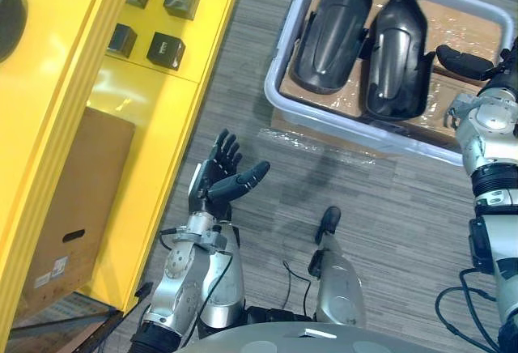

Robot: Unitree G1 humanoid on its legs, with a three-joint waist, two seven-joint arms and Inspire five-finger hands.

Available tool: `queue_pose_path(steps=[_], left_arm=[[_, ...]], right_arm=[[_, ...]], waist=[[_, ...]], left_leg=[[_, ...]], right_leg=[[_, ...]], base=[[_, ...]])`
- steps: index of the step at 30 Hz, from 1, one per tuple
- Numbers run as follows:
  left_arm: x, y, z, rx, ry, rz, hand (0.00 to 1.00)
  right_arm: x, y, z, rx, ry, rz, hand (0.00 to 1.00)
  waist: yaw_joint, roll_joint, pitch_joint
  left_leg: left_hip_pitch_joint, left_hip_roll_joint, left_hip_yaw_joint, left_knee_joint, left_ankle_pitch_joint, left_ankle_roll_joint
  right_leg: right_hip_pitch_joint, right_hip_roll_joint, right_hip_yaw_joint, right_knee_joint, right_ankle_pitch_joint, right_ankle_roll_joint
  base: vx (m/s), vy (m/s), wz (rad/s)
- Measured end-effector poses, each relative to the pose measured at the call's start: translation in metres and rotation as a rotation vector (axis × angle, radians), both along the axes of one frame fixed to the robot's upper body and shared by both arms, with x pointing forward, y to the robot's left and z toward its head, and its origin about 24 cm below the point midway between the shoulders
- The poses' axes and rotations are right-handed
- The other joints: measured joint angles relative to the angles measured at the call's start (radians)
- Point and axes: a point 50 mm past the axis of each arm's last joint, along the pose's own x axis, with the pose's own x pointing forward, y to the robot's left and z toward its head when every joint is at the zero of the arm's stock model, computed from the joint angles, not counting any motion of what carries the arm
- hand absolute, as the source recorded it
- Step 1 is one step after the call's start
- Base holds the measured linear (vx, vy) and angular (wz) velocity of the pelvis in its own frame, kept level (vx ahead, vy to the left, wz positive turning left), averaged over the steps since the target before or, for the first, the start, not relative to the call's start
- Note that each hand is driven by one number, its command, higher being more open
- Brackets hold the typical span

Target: Walk over and take three plastic housings, then place them on the shelf

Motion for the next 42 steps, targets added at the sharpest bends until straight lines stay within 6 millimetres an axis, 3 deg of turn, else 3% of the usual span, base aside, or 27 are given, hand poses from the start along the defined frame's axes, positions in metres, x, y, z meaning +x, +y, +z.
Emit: queue_pose_path(steps=[6, 7, 9, 13, 20, 28, 33, 38, 42], left_arm=[[0.002, -0.004, -0.011, 0.002, 0.055, 0.011, 1.0], [0.002, -0.006, -0.012, -0.001, 0.059, 0.012, 1.0], [0.003, -0.006, -0.012, -0.006, 0.064, 0.021, 1.0], [0.004, -0.005, -0.012, -0.006, 0.061, 0.037, 1.0], [0.003, -0.003, -0.013, -0.011, 0.067, 0.057, 1.0], [-0.004, 0.0, -0.013, -0.025, 0.059, 0.065, 1.0], [-0.01, 0.004, -0.007, -0.043, 0.033, 0.075, 1.0], [-0.011, 0.005, 0.002, -0.048, -0.014, 0.053, 1.0], [-0.011, 0.009, 0.008, -0.053, -0.059, 0.01, 1.0]], right_arm=[[-0.003, -0.02, 0.003, -0.014, 0.151, -0.014, 1.0], [-0.004, -0.022, 0.0, -0.005, 0.18, -0.008, 0.0], [-0.004, -0.023, -0.006, -0.004, 0.231, 0.011, 0.0], [-0.016, -0.046, 0.009, -0.067, 0.311, -0.022, 0.0], [-0.031, -0.067, 0.009, -0.264, 0.538, -0.168, 0.0], [-0.036, -0.069, -0.002, -0.265, 0.675, -0.251, 0.0], [-0.043, -0.075, -0.01, -0.251, 0.736, -0.291, 0.0], [-0.051, -0.08, -0.026, -0.209, 0.75, -0.31, 0.0], [-0.047, -0.074, -0.029, -0.243, 0.696, -0.345, 0.0]], waist=[[0.023, 0.044, 0.012], [0.026, 0.052, 0.014], [0.028, 0.06, 0.014], [0.037, 0.067, 0.015], [0.052, 0.082, 0.016], [0.059, 0.083, 0.015], [0.044, 0.082, 0.016], [0.03, 0.076, 0.016], [0.017, 0.061, 0.017]], left_leg=[[-0.058, -0.002, -0.03, 0.035, 0.0, 0.0], [-0.068, -0.002, -0.036, 0.041, 0.0, 0.0], [-0.078, -0.003, -0.042, 0.047, 0.001, 0.001], [-0.101, -0.005, -0.057, 0.043, 0.014, -0.001], [-0.101, -0.006, -0.084, 0.003, 0.048, -0.009], [-0.058, -0.008, -0.093, -0.077, 0.099, -0.015], [-0.001, -0.009, -0.083, -0.15, 0.14, -0.018], [0.051, -0.009, -0.079, -0.206, 0.166, -0.016], [0.112, -0.009, -0.065, -0.268, 0.193, -0.018]], right_leg=[[-0.03, 0.0, -0.021, 0.015, 0.0, 0.0], [-0.035, 0.0, -0.023, 0.02, 0.0, 0.0], [-0.039, 0.0, -0.029, 0.021, 0.0, 0.0], [-0.059, -0.001, -0.044, 0.035, -0.002, 0.0], [-0.069, -0.002, -0.071, 0.07, -0.033, -0.008], [-0.065, -0.007, -0.081, 0.099, -0.044, -0.023], [-0.046, -0.009, -0.078, 0.103, -0.055, -0.029], [-0.015, -0.009, -0.08, 0.096, -0.057, -0.031], [0.021, -0.008, -0.079, 0.076, -0.055, -0.028]], base=[[-0.06, 0.025, 0.09], [-0.04, 0.024, 0.09], [-0.04, 0.031, 0.07], [-0.04, 0.018, 0.08], [-0.02, -0.007, 0.12], [0.0, -0.006, 0.07], [0.0, 0.0, 0.0], [-0.01, -0.008, 0.01], [0.0, -0.002, -0.01]])
